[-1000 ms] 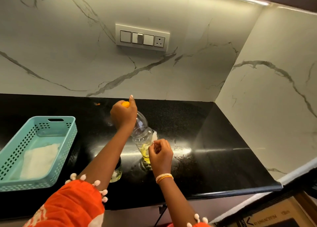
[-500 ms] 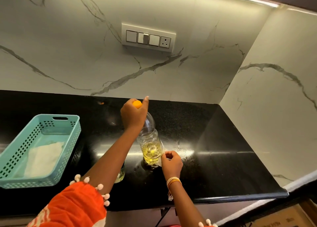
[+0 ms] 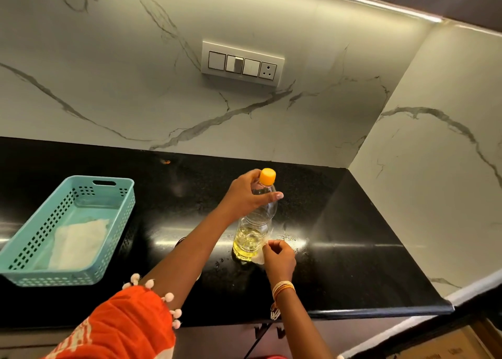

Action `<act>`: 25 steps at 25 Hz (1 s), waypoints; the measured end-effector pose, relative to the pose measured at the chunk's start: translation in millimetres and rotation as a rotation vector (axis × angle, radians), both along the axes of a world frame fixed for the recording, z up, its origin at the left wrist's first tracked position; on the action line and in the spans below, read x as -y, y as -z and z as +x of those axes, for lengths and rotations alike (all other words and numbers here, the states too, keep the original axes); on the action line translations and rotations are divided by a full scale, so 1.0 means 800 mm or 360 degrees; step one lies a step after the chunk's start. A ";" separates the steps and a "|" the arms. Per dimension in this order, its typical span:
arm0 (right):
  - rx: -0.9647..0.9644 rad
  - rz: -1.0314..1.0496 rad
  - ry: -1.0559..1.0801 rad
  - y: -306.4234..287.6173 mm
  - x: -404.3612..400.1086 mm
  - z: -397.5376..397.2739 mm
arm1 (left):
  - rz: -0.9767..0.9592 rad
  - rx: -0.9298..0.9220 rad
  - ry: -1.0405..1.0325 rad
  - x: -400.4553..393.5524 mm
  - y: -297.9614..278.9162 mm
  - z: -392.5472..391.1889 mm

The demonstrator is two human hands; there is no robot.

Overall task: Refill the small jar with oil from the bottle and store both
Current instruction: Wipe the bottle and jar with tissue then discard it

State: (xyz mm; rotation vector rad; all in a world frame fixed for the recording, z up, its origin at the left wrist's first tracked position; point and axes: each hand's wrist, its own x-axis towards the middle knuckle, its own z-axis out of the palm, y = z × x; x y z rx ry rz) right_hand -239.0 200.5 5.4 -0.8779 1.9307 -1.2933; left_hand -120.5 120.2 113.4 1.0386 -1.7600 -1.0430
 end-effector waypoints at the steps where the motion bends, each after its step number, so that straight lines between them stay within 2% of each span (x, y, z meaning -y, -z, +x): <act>1: 0.0057 -0.0013 0.0024 -0.001 -0.002 0.003 | 0.0026 0.0029 0.0028 -0.004 0.000 0.005; 4: 0.0230 -0.0058 0.0048 -0.001 -0.010 0.017 | 0.0097 0.0095 0.0031 -0.020 0.009 0.030; 8: 0.0327 -0.0087 -0.0071 0.005 -0.018 0.048 | 0.0202 0.0241 -0.0178 -0.043 0.041 0.084; 12: 0.0321 -0.0067 -0.0242 0.016 -0.025 0.078 | 0.0410 0.0563 -0.0235 -0.068 0.087 0.141; 14: 0.0291 -0.0061 -0.0277 0.020 -0.027 0.088 | 0.0546 0.0586 -0.0230 -0.079 0.110 0.162; 21: 0.0235 -0.0048 -0.0395 0.023 -0.027 0.110 | 0.0500 0.0373 -0.0368 -0.094 0.153 0.169; 25: 0.0191 -0.0069 -0.0423 0.019 -0.023 0.111 | 0.0655 -0.0018 -0.0427 -0.102 0.163 0.160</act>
